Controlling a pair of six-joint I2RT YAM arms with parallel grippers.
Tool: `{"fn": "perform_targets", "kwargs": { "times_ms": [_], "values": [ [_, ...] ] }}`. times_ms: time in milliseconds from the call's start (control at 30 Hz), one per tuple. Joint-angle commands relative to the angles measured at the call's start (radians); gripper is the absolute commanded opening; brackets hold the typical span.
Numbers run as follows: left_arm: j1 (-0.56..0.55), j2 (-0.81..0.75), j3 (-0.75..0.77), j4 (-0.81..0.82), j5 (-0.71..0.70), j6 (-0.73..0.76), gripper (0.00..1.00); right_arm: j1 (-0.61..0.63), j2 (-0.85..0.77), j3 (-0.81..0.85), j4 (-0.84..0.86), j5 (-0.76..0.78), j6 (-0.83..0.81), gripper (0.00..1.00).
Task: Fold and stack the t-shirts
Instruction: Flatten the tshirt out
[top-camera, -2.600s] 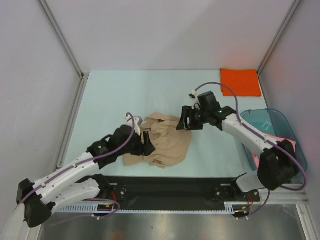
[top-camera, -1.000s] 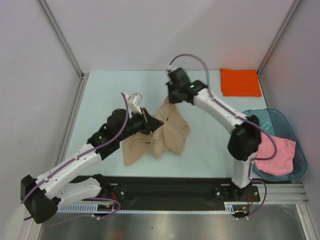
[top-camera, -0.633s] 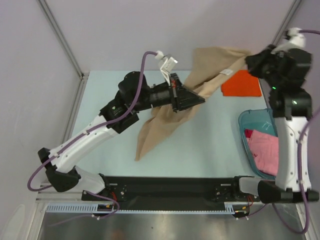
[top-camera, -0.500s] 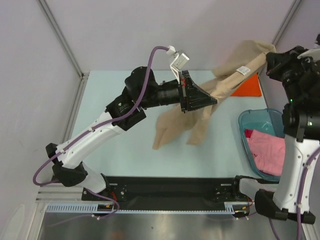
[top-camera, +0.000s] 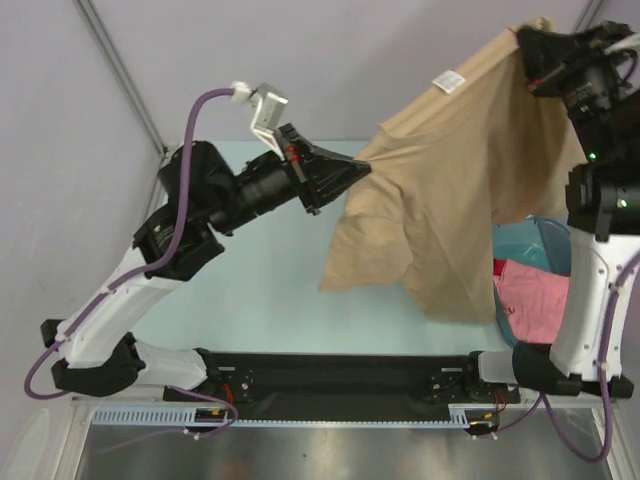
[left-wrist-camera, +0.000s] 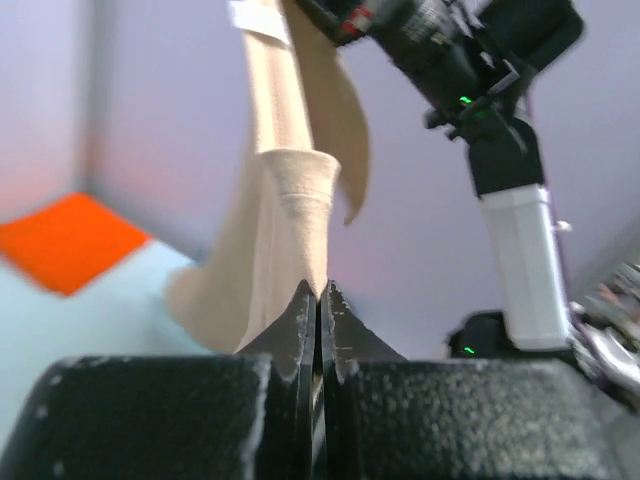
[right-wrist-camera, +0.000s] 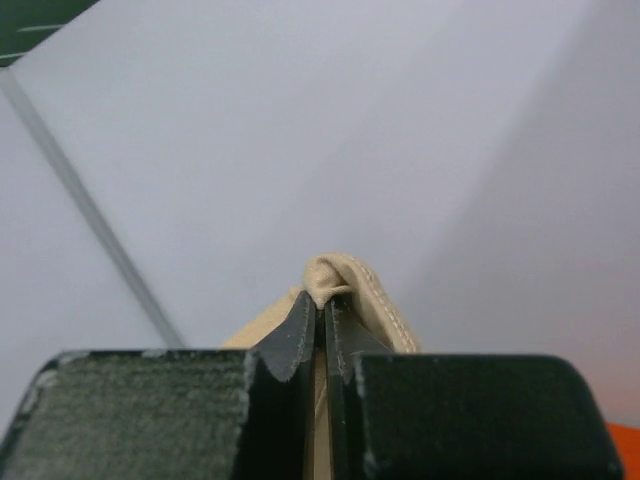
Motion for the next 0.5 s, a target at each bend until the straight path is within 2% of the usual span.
{"fn": "perform_targets", "kwargs": {
  "times_ms": [0, 33, 100, 167, 200, 233, 367, 433, 467],
  "values": [
    [0.022, -0.143, -0.123, -0.108, -0.283, 0.064, 0.00, 0.072, 0.142, 0.054, 0.174, -0.041, 0.029, 0.00],
    [0.034, -0.164, -0.157, -0.131, -0.348, 0.052, 0.00, 0.175, 0.246, 0.136, 0.157, -0.021, -0.003, 0.00],
    [0.094, -0.244, -0.293, -0.196, -0.477, 0.008, 0.00, 0.268, 0.351, 0.213, 0.101, -0.009, -0.089, 0.00],
    [0.199, -0.313, -0.419, -0.219, -0.508, -0.034, 0.00, 0.363, 0.488, 0.262, 0.115, -0.015, -0.094, 0.00],
    [0.239, -0.382, -0.561, -0.219, -0.523, -0.055, 0.00, 0.389, 0.531, 0.261, 0.133, -0.012, -0.094, 0.00],
    [0.341, -0.419, -0.621, -0.246, -0.520, -0.103, 0.00, 0.423, 0.566, 0.258, 0.155, 0.001, -0.097, 0.00],
    [0.570, -0.554, -0.909, -0.270, -0.519, -0.144, 0.00, 0.564, 0.803, 0.261, 0.303, 0.005, -0.071, 0.00],
    [0.711, -0.567, -0.958, -0.268, -0.459, -0.158, 0.00, 0.598, 0.867, 0.228, 0.389, 0.019, -0.034, 0.00],
    [0.748, -0.557, -1.000, -0.253, -0.445, -0.149, 0.00, 0.632, 0.929, 0.218, 0.485, 0.018, -0.034, 0.01]
  ]
}}
